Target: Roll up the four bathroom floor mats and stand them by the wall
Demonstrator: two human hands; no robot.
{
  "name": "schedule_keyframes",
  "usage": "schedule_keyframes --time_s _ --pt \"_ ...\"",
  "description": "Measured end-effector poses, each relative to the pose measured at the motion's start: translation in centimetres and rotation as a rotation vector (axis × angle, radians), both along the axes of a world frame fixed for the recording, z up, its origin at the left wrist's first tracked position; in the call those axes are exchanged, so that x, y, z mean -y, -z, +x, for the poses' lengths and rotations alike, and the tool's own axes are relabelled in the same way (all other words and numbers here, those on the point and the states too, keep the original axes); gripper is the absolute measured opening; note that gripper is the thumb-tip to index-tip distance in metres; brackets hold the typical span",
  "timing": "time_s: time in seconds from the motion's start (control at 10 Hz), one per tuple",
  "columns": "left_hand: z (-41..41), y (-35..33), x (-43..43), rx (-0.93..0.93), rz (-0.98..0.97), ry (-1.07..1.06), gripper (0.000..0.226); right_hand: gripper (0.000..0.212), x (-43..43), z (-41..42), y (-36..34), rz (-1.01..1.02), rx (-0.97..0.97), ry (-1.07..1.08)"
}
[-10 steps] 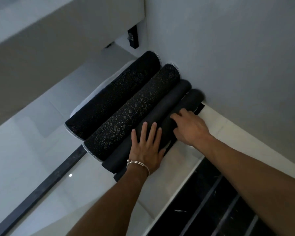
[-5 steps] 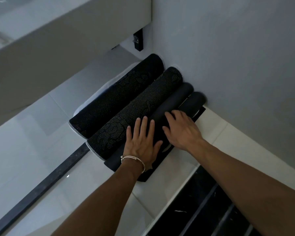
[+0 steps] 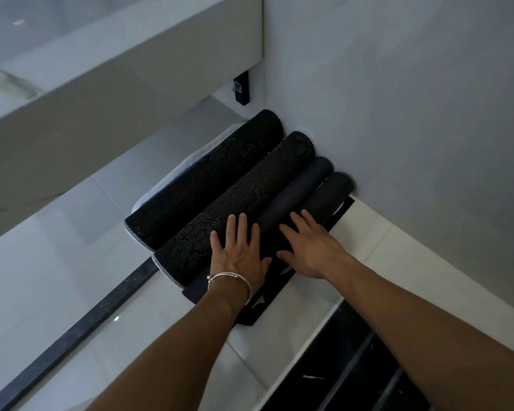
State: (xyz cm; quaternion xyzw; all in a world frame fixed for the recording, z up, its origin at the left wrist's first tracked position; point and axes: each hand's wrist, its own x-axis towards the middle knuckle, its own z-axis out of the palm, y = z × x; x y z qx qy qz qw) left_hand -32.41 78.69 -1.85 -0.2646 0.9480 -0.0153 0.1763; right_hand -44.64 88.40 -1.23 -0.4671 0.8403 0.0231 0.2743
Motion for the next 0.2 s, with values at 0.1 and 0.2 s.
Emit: schedule_keyframes --time_s 0.1,0.2 --pt "0.2 -0.43 0.08 0.002 0.03 0.002 0.071 0.062 0.22 -0.05 -0.22 -0.005 0.033 0.028" --pt "0.24 -1.18 0.41 -0.021 0.043 0.001 0.067 0.062 0.74 -0.15 -0.95 -0.062 0.033 0.061"
